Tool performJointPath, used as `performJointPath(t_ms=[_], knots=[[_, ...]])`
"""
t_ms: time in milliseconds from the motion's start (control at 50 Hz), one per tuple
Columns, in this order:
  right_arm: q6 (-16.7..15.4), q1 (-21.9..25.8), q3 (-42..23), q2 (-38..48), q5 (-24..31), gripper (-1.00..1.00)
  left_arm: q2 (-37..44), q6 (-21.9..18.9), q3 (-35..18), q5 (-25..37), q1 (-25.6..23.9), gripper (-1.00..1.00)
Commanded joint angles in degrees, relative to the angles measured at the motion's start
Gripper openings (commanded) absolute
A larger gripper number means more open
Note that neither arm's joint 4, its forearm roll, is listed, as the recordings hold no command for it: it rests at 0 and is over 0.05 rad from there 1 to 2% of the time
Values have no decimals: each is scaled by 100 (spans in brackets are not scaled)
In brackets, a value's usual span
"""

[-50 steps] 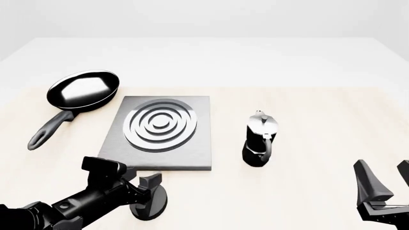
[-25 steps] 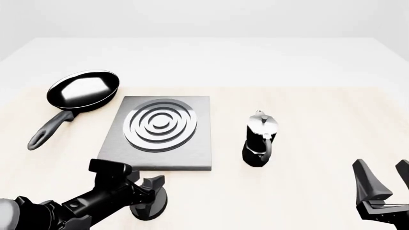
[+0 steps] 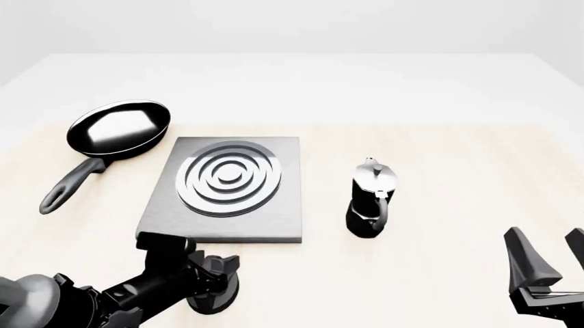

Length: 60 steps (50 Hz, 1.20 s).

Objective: Turn on the stove.

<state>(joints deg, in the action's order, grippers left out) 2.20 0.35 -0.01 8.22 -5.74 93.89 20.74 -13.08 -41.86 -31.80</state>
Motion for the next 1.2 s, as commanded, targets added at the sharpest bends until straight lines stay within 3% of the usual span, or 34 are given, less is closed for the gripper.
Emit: performJointPath(t_ms=[20,260,600,1200], knots=[[27,8,0,-46,36,100,308,84,-31,-148,-43,100],[41,11,0,-63,51,100,412,31,25,-235,71,100],[6,38,0,2,11,100,66,-332,242,-180,900,100],[-30,69,-5,132,-84,100,-688,-746,387,169,1744,100]])
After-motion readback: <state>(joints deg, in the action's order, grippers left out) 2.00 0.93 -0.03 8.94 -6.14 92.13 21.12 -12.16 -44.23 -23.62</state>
